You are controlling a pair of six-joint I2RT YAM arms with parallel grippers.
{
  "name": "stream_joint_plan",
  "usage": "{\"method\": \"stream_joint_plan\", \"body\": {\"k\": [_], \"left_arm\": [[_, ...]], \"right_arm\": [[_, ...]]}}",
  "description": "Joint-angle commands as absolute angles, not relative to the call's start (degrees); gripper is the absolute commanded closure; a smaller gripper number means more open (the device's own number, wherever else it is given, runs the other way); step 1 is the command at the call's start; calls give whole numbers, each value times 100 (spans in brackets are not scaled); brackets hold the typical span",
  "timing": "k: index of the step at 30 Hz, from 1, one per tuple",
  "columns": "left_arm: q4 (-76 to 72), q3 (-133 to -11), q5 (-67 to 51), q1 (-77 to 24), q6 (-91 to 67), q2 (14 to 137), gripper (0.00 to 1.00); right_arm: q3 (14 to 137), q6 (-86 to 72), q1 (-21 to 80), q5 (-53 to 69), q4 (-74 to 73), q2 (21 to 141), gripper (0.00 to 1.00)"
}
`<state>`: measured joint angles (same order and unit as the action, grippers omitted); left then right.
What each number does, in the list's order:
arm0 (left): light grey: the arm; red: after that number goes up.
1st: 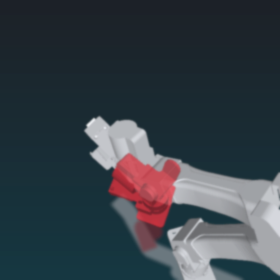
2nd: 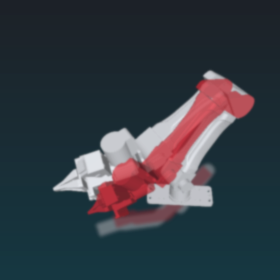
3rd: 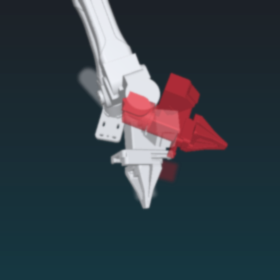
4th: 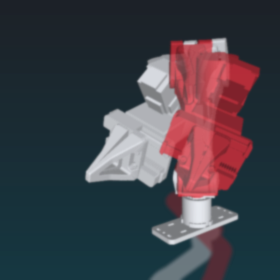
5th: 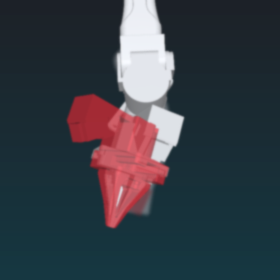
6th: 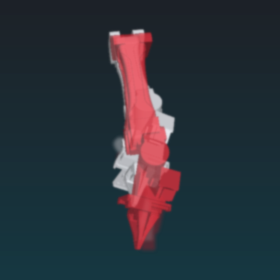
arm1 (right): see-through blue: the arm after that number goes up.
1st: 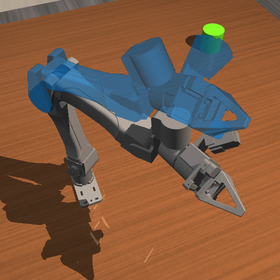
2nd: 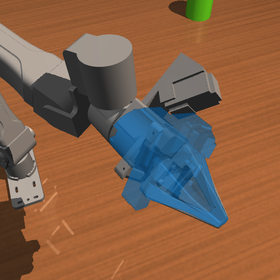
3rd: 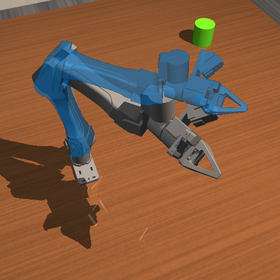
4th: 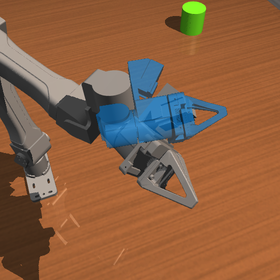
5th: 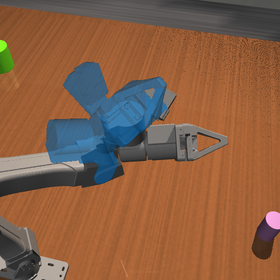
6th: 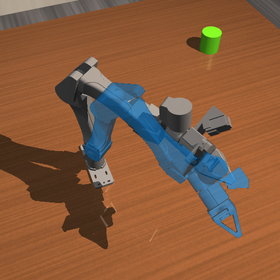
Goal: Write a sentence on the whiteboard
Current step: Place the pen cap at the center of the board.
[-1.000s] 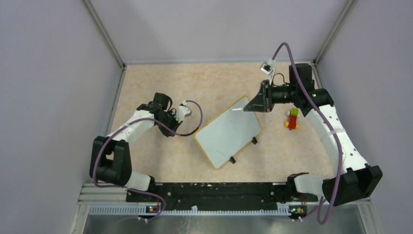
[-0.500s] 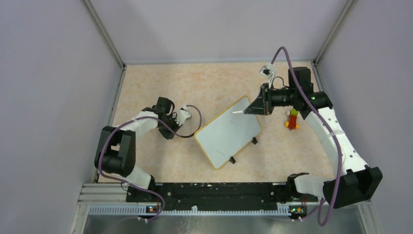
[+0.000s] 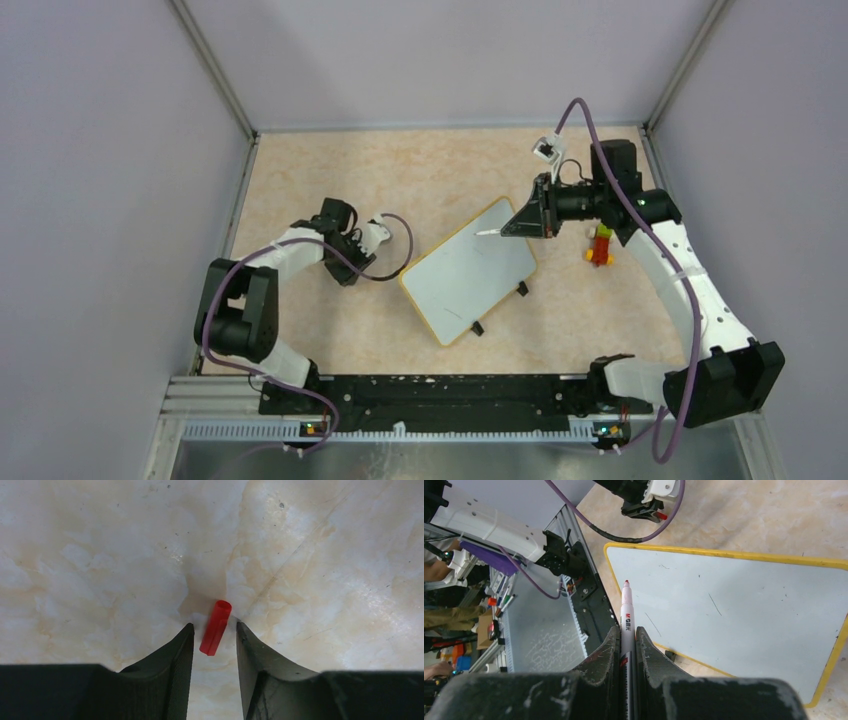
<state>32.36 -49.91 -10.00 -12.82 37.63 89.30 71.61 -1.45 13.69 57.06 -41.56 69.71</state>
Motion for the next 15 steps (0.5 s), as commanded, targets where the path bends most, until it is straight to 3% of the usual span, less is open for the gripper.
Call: {"method": "stream_joint_plan", "body": {"k": [1,15], "left_arm": [[3507,-5154,-1195,-1274,3731,8892,57],[4740,-6851,-2254,-1274,3367,8516,41]], "right_arm": [[7154,-30,1323,5757,-3991,6858,100],[7247,212,1332,5754,-4107,6908,100]]}}
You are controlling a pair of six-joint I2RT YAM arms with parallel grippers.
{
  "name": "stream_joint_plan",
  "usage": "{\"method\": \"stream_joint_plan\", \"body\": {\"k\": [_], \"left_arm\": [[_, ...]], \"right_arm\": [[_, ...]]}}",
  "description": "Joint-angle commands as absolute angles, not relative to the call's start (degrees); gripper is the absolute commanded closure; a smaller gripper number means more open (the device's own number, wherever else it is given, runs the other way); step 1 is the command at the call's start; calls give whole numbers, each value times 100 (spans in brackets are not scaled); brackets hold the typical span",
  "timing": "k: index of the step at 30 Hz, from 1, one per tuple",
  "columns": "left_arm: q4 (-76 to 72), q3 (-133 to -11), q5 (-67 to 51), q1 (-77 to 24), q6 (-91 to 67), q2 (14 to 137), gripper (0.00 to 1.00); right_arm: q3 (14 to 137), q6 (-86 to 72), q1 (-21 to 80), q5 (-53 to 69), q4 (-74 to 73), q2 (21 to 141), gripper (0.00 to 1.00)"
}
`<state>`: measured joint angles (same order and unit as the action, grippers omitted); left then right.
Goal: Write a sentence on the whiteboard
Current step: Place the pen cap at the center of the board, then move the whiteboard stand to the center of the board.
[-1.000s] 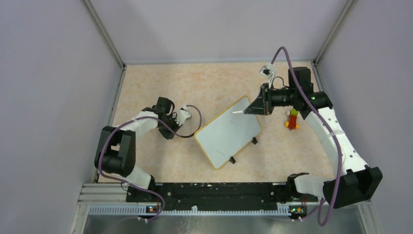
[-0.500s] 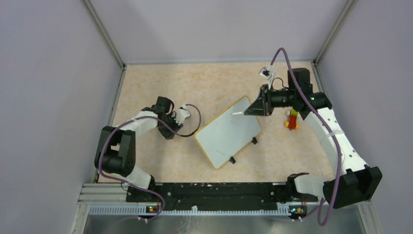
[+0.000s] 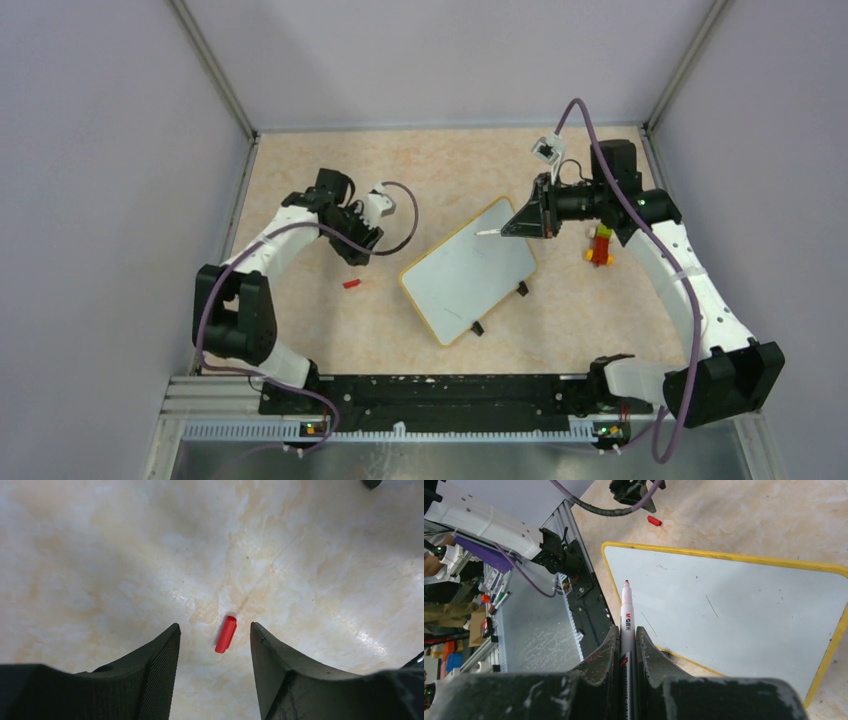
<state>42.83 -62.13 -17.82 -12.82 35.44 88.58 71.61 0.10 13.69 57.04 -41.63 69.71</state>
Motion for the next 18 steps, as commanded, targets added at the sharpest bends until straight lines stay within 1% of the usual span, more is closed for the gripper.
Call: {"method": "stream_joint_plan", "body": {"k": [1,5,9,13,15,18], "left_arm": [[4829,-7027,-2334,-1274,3337,8476,40],[5115,-7596,-2867,-1258,3239,8309,34],[5543,-8250,-3790,-1257,3128,8124,28],[5356,-8462,-4442,-1380,3372,7636,24],[5277,-8537,-4313,-1769,3561,7503,24],[5440,-8783,-3743,-2927,3920,7734,26]], "right_arm": [[7253,211,1333,5749,-4117,6908,100],[7317,280,1334,5748,-4207,6925,100],[7441,369,1331,5702,-4308,6926,100],[7511,-135,1258,5512,-3926,6928,100],[7505,-604,1110,5515,-3606,7006,100],[7579,-895,1011,5316,-3352,7162,100]]}}
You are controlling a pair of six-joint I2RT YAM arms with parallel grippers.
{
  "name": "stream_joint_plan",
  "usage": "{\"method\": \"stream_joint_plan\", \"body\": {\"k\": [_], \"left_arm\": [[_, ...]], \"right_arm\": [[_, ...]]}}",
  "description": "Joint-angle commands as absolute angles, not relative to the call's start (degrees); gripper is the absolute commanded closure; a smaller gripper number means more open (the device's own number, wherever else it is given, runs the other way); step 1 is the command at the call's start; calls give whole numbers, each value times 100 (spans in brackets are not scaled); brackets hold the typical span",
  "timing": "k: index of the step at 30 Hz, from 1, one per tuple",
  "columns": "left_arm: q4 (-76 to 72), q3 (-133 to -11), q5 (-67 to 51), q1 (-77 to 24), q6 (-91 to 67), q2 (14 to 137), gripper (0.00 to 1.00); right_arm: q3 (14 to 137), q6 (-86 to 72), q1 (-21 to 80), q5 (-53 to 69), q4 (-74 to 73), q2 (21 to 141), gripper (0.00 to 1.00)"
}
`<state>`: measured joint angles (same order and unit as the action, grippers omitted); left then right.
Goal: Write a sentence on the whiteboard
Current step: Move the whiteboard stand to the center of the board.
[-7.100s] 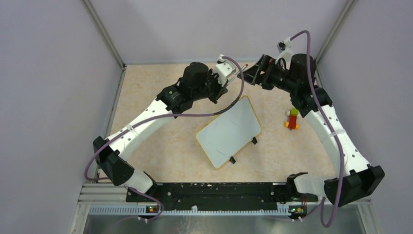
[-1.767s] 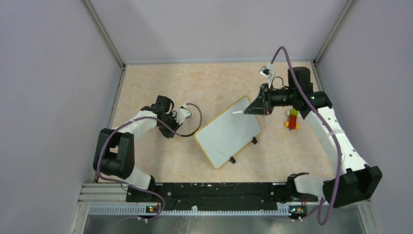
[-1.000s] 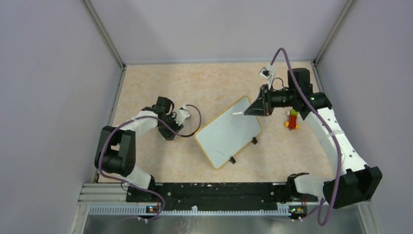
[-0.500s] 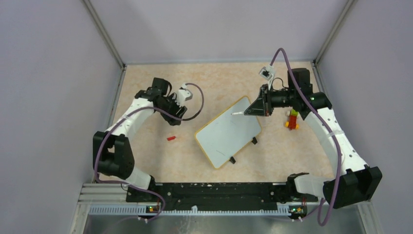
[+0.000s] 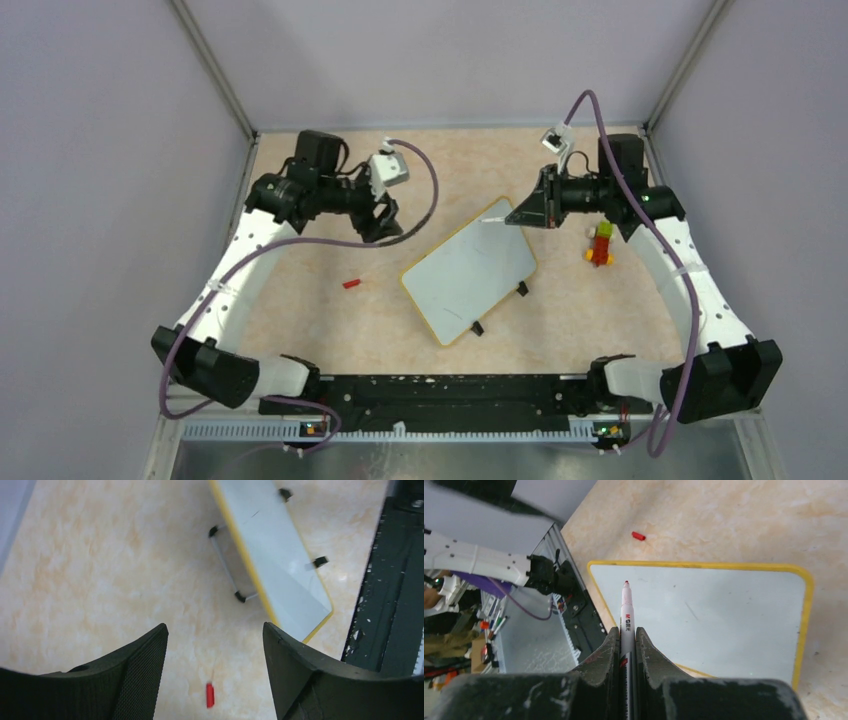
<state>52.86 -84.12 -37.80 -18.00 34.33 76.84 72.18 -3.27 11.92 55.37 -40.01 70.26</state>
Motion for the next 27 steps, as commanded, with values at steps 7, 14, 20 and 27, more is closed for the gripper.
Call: {"method": "stream_joint_plan", "body": {"k": [7,14,20,27], "left_arm": [[5419,-8758,-2822,-5285,4481,8674,38],[4401,-7995,-1912,-6797,5096,9527,46],[4175,-7965,-1582,-7132,5243,10361,50],[4081,-7607,-1030,-7164,5780,10646,55]], "right_arm": [[7530,-1293,588,5068,-3015,7139,100],[7288,-1384,425,5197,-2886,7001,100],[7204,-1378,422,5332,-2879,6966,100],[7096,-1354,424,5402,-2869,6944,100]]}}
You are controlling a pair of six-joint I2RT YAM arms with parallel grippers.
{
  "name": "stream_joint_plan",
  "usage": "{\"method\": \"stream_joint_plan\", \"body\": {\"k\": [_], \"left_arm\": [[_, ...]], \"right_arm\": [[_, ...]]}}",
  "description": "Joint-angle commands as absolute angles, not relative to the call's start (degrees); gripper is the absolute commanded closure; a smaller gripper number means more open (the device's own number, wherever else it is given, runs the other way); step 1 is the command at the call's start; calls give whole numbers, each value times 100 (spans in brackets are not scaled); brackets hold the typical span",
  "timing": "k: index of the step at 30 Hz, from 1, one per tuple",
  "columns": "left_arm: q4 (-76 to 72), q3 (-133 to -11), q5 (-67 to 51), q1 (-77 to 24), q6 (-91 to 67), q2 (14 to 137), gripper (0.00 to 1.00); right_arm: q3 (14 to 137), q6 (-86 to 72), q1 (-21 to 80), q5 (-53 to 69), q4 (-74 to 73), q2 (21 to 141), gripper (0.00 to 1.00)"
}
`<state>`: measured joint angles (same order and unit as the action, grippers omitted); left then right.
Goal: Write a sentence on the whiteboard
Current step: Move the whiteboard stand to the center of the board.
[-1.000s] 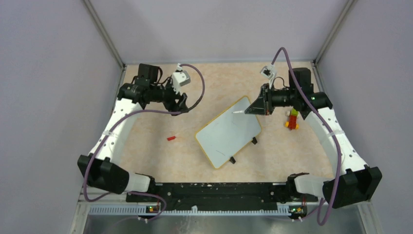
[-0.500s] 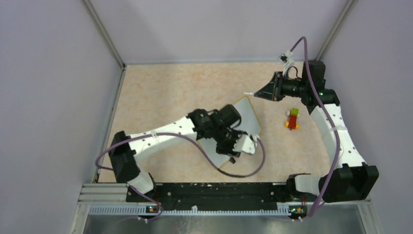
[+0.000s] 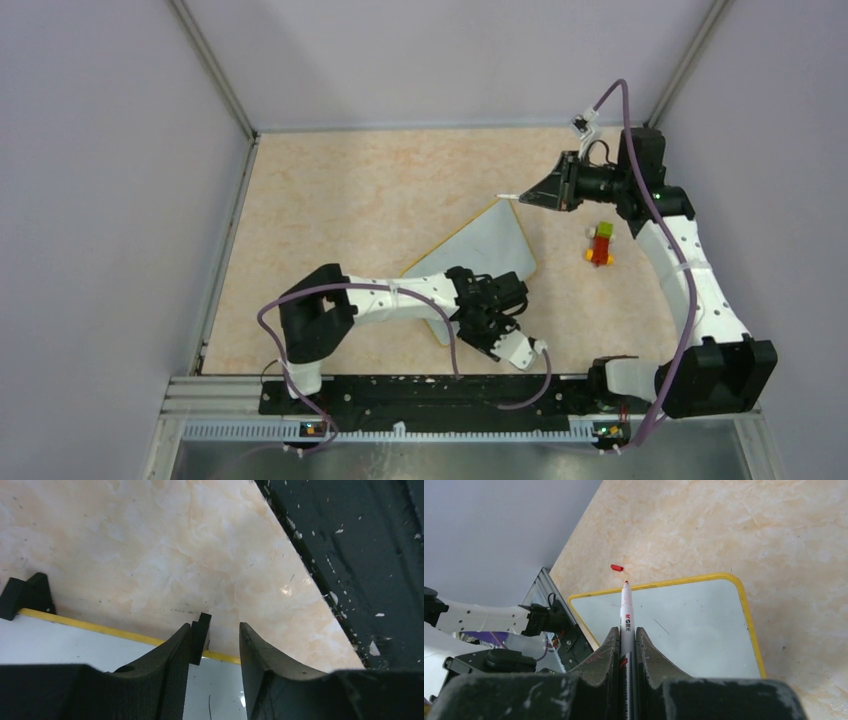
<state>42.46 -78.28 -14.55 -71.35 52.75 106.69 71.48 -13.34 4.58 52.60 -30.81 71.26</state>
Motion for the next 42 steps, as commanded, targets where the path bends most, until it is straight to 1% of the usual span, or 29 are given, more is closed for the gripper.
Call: {"method": "stream_joint_plan", "body": {"k": [1,7,14,18,23,29,30,31,34,36,37,38,39,42], "left_arm": [[4044,-7537,-955,-7157,5882,10627,56],[3997,-7217,-653,-7088,6396,10550,71],[4214,-7156,-633,-6771,6741,10477,82],[4413,-7159,-590,-6639,7012,10364,85],[4719,-6999,-675,-6488,7560,10108,86],[4966,-6737,-332,-6441,8181,9874,88],[4980,-6729,-299,-6428,8212,9838,86],[4972,-6748,-277,-6409,8194,9811,82],[4920,-6897,-258,-6407,7878,9728,56],[4920,-7086,-429,-6412,7578,9612,42],[4926,-7174,-560,-6408,7414,9492,25],[4951,-7305,-708,-6407,7140,9413,19],[5009,-7450,-904,-6411,6931,9347,16],[4994,-7792,-1463,-6344,5969,9023,12]], "right_arm": [[7085,-1354,422,5417,-2871,6942,100],[7086,-1373,430,5449,-2897,6954,100],[7084,-1346,424,5460,-2935,6978,100],[7069,-1332,425,5467,-2952,6979,100],[7071,-1322,422,5491,-2971,6970,100],[7047,-1380,422,5539,-2903,6987,100],[7048,-1380,423,5549,-2901,6988,100],[7049,-1375,426,5568,-2913,6980,100],[7064,-1342,428,5602,-2923,6979,100],[7117,-1293,426,5605,-2970,7013,100],[7182,-1231,431,5612,-3016,7040,100],[7261,-1179,431,5606,-3072,7076,100],[7371,-1124,436,5600,-3134,7125,100],[7701,-968,431,5524,-3269,7256,100]]}}
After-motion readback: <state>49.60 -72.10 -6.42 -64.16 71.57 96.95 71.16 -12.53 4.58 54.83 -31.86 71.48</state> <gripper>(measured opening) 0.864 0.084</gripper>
